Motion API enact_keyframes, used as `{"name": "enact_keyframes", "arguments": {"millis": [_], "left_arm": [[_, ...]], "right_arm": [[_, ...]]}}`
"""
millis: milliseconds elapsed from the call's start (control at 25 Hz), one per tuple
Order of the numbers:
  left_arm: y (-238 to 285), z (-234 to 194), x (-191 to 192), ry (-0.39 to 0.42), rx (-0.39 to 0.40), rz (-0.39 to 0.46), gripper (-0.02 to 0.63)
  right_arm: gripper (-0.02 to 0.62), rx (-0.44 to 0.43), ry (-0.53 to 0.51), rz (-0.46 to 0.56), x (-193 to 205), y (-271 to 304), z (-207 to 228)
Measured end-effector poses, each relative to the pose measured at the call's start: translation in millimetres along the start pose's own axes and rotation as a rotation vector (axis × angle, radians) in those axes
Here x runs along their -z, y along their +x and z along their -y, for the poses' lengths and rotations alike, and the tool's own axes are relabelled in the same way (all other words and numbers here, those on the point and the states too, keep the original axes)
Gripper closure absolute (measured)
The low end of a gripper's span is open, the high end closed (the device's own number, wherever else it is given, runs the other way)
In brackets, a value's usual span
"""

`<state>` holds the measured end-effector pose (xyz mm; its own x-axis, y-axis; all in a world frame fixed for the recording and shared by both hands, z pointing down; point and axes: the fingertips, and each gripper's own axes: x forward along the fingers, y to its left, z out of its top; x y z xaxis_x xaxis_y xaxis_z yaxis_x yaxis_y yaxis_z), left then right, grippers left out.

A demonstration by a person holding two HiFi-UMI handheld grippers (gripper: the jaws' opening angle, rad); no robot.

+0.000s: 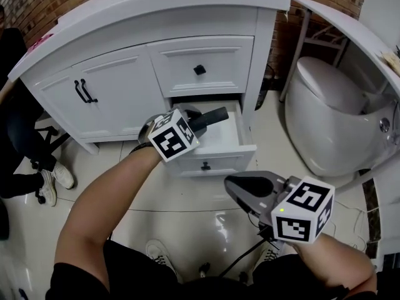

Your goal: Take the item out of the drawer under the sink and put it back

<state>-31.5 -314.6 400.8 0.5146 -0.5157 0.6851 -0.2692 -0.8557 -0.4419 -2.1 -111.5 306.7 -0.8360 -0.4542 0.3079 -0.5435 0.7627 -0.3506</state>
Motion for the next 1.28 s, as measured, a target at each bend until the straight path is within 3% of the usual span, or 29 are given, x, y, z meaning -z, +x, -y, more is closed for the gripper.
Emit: {"name": "enact_keyframes", "arguments": {"millis": [440,720,960,1280], "left_arm": [[59.3,-17.7,19.9,0.038,0.046,-0.090,0.439],[89.2,-8.7,27.2,0.038,0.126,-0.129,0.439],[111.0,3.2,34.6,0.101,0.203,-0.176,0.439],[120.4,6.1,49.9,0.094,0.267,-0.224,0.439]], "right_arm": [[0.592,-0.016,0.028,-0.028,7.6,6.5,6.7],[0.592,-0.041,0.043,-0.034,8.4,9.6,4.2],[0.592,-0.052,0.058,-0.049,13.8,12.2,3.9],[0.592,-0.058,0.067,-0.051,15.0,12.7,4.0]]}}
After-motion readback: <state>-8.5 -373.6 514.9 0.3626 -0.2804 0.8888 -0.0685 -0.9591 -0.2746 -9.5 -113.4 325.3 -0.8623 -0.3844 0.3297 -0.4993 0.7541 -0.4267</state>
